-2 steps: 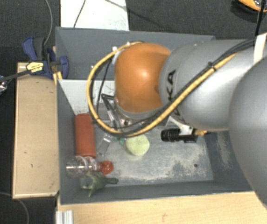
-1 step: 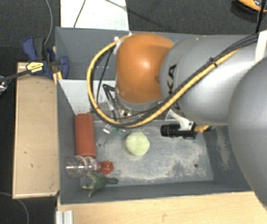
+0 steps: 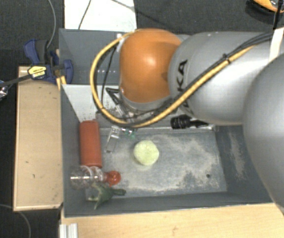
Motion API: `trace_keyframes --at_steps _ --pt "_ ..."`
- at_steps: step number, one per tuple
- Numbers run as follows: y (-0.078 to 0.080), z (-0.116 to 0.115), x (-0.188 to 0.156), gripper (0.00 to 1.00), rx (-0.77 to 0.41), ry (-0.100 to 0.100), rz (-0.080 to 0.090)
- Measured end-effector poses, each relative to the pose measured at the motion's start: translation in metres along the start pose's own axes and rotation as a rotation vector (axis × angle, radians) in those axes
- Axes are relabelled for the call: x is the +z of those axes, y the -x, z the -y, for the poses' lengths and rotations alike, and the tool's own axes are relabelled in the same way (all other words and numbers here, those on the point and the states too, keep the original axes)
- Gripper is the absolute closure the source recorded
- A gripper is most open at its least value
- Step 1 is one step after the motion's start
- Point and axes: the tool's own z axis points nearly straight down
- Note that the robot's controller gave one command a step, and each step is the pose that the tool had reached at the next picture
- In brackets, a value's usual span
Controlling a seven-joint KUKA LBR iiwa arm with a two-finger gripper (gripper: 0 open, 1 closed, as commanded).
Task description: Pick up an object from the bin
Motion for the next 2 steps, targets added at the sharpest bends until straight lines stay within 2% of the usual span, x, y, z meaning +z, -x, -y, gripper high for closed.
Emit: trace_keyframes --at_steps 1,2 --pt "0.017 0.008 -0.007 0.00 -0.175 -0.002 -0.001" --pt "0.025 0.032 0.007 0.00 -0.043 0.002 0.003"
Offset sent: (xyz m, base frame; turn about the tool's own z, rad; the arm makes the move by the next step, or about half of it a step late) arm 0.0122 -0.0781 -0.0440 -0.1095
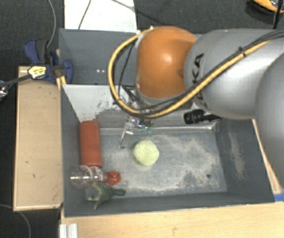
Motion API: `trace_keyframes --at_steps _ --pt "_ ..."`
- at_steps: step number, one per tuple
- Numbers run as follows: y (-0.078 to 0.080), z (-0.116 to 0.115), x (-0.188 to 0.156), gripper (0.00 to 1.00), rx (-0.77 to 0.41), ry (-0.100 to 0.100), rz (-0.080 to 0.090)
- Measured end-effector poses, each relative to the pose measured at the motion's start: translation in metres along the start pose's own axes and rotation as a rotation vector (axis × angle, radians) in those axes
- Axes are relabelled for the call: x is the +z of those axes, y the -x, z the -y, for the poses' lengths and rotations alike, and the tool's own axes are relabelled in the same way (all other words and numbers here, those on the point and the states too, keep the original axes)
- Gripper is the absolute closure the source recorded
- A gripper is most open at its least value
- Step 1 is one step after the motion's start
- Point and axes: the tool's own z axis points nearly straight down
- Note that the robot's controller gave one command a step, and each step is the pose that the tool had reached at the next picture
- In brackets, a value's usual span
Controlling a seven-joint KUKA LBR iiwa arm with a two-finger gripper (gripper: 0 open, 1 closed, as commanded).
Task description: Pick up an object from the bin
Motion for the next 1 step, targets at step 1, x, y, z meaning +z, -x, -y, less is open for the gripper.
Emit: trace_keyframes --at_steps 1 --pt "-0.0101 0.0249 0.0397 0.00 -0.099 -0.002 -0.002"
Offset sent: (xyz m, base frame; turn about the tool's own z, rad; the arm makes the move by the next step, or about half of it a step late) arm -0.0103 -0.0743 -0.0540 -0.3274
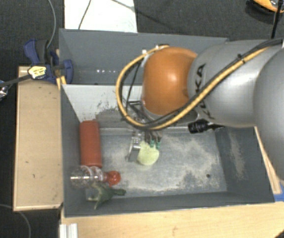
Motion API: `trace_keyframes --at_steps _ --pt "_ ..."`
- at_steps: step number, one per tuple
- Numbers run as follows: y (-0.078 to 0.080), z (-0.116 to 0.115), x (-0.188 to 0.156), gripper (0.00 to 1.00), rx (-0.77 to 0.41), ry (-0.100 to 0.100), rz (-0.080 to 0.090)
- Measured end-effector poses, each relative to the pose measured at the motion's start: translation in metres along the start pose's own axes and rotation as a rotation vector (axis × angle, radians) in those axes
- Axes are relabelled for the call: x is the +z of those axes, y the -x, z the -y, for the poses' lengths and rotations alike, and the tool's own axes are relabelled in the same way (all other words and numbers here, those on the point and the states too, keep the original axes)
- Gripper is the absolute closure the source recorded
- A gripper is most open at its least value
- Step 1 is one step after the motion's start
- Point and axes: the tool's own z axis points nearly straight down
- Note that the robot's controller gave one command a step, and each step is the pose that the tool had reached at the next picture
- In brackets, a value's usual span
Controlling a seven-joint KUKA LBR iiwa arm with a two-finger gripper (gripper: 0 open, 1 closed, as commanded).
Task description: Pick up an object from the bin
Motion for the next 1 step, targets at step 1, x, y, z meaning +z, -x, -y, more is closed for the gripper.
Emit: trace_keyframes --at_steps 1 --pt "0.0097 0.0382 0.0112 0.00 -0.215 0.002 0.000"
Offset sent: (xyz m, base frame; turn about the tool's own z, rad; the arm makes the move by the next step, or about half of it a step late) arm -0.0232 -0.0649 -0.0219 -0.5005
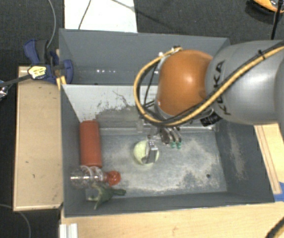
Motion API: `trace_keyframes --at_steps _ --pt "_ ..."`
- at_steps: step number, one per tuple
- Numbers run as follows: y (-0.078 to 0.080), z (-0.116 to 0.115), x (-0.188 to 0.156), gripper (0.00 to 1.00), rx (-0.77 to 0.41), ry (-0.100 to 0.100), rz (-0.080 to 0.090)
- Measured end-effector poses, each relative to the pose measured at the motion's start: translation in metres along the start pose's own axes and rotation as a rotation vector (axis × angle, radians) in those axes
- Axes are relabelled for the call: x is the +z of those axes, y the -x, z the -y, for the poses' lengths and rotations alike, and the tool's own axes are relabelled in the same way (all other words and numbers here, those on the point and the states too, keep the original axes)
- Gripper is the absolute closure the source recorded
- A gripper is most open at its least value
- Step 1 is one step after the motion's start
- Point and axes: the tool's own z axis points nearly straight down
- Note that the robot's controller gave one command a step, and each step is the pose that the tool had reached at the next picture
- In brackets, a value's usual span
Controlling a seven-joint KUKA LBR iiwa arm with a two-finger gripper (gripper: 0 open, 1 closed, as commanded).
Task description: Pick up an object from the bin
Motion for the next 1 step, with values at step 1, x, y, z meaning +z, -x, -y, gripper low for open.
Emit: trace_keyframes --at_steps 1 --pt "-0.0103 0.0186 0.0040 0.00 -0.071 -0.002 0.001"
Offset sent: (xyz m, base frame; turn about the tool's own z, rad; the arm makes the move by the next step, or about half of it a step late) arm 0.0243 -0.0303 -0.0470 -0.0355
